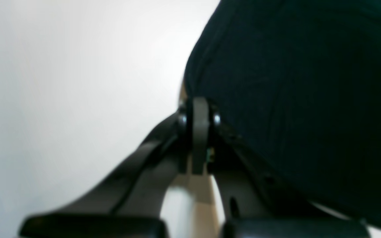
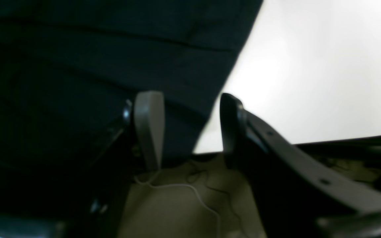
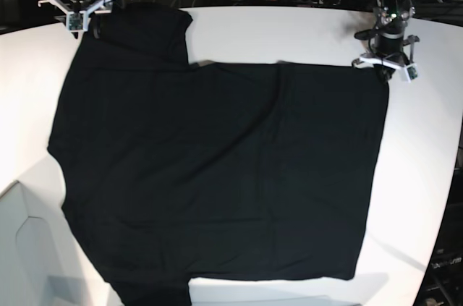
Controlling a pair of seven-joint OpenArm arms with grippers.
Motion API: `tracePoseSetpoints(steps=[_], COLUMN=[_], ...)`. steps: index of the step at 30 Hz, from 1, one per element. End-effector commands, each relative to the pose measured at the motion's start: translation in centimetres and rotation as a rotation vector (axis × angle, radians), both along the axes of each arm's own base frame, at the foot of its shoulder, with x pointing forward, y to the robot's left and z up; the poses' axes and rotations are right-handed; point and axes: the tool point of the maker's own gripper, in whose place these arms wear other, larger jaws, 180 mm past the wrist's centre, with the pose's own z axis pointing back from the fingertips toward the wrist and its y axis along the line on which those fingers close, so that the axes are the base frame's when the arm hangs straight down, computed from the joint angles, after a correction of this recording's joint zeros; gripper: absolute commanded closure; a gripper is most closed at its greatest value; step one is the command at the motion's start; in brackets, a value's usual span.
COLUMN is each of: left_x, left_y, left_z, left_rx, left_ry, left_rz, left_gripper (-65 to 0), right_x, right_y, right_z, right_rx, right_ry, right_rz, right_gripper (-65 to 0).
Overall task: Fold the T-shirt properly
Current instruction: 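Lower both grippers onto the shirt's shoulder corners, then grasp the shoulder corners with both grippers and lift slightly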
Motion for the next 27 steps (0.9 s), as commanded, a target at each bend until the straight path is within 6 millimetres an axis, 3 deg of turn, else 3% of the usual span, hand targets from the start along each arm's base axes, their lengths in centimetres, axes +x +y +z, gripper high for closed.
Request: tracePoseSetpoints(steps=[1, 5, 10, 16, 21, 27], left_x=[-0.9, -2.4, -3.4, -3.8, -4.0, -4.0], left_y=[0.3, 0.4, 0.4, 0.3, 0.2, 0.2], left_z=[0.0, -0.6, -1.0, -1.1, -1.1, -1.1], left_rx=[0.009, 0.011, 0.010, 0.008, 0.009, 0.008], left_ry=[0.023, 0.057, 0.079, 0.087, 0.089, 0.089], left_rz=[-0.004, -0.005, -0.004, -0.003, -0.006, -0.005], left_gripper=[0.0, 0.0, 0.0, 0.0, 0.0, 0.0], right_x=[0.4, 0.4, 0.7, 0.6, 1.0, 0.8], right_y=[-0.2, -0.5, -0.9, -1.8, -3.0, -2.6], right_z=[0.8, 0.9, -0.3, -2.4, -2.7, -3.9], right_rx=[-0.013, -0.023, -0.022, -0.026, -0.042, 0.005], right_ry=[-0.026, -0.025, -0.013, 0.022, 0.017, 0.056], right_rz=[0.019, 0.032, 0.018, -0.008, -0.033, 0.035], right_gripper=[-30.6, -34.9, -35.9, -35.9, -35.9, -35.9])
